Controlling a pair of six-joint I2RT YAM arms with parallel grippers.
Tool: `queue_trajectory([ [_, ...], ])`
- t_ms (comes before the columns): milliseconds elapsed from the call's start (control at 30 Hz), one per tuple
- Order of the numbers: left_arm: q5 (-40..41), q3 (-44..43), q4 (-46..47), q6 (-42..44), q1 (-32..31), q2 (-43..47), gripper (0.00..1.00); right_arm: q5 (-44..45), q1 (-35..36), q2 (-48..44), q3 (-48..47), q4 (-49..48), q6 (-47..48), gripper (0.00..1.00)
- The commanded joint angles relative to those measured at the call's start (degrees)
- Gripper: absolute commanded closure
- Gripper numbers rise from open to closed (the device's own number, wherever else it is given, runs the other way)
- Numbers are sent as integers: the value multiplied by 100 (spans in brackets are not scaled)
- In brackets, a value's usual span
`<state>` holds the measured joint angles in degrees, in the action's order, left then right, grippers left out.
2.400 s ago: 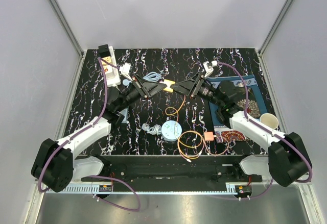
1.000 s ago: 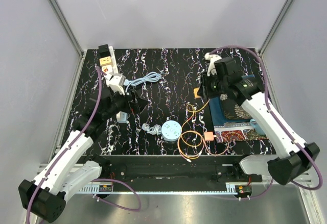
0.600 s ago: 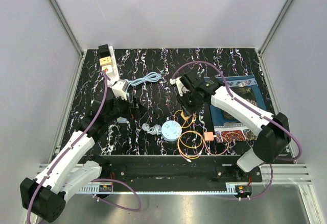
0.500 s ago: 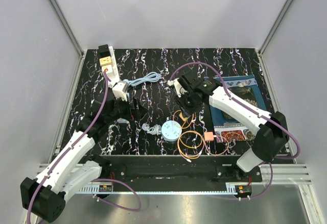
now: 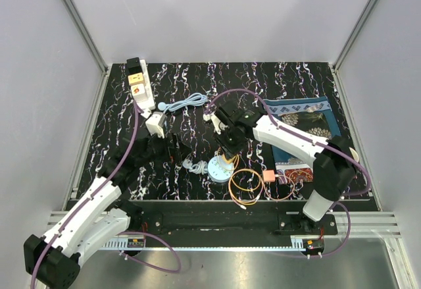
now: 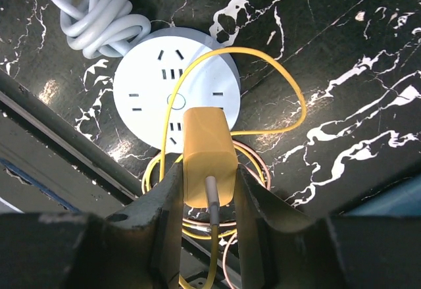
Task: Insert the plug
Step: Insert the plug into the socket.
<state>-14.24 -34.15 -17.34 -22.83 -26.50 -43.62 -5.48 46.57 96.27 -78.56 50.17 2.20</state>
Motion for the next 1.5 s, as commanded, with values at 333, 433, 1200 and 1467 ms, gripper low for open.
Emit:
queue_trajectory([
  [333,325,242,205,-108,-31,380,1,521,125,516,-133,-43,-185,100],
  [433,317,216,205,-64,-31,336,1,512,125,595,-212,-43,-185,100],
  [1200,984,-4,29,622,-31,907,1,239,125,1175,-309,300,-123,100],
  [1467,1195,137,99,639,-31,951,1,697,186,1368,-80,230,-175,100],
])
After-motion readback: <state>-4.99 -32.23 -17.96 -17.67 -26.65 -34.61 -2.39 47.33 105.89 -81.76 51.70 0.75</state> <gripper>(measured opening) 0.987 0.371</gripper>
